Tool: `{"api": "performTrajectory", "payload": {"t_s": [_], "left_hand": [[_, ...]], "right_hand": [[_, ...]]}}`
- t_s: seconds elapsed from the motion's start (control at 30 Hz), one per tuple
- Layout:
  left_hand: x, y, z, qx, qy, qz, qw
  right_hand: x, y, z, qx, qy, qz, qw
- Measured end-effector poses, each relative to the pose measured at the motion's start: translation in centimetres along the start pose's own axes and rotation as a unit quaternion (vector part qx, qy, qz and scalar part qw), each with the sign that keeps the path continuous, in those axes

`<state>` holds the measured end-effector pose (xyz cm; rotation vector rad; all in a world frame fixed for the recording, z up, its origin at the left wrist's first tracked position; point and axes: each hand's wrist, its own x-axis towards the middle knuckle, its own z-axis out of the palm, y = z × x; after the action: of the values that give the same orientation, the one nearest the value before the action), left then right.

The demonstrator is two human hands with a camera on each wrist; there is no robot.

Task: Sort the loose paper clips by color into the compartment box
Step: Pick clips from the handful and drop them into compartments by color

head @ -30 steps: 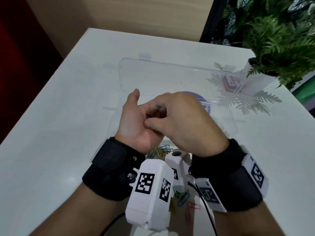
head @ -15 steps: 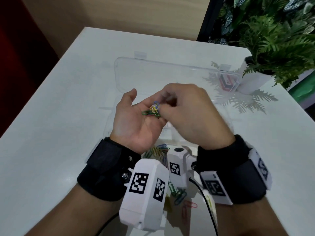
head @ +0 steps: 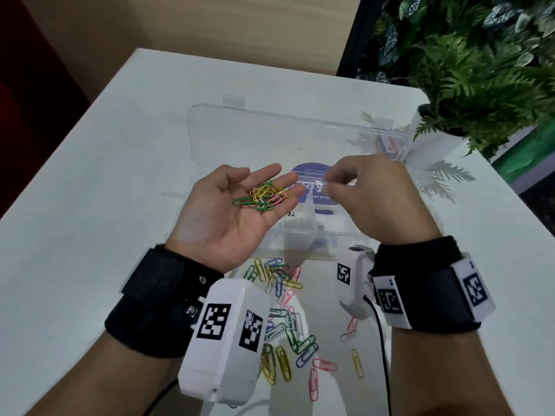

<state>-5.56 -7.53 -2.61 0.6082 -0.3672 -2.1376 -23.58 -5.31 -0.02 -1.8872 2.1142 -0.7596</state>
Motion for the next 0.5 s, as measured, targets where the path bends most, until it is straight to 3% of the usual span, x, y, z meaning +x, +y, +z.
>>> {"api": "performTrajectory", "payload": {"t_s": [0.07, 0.17, 0.5], "left_hand": [[-0.1, 0.0, 0.1, -0.008, -0.01, 0.001, 1.0], [-0.3, -0.1, 0.3, -0.023, -0.03, 0.005, 0.999], [-0.2, -0.3, 0.3, -0.004, -0.049, -0.027, 0.998]], "right_hand": [[-0.3, -1.6, 0.3, 0.053, -0.019, -0.047, 0.997], [-0.6, -3.1, 1.7, 0.01, -0.062, -0.08, 0.995], [-0.5, -2.7, 1.5, 0.095, -0.044, -0.025, 0.994]]}}
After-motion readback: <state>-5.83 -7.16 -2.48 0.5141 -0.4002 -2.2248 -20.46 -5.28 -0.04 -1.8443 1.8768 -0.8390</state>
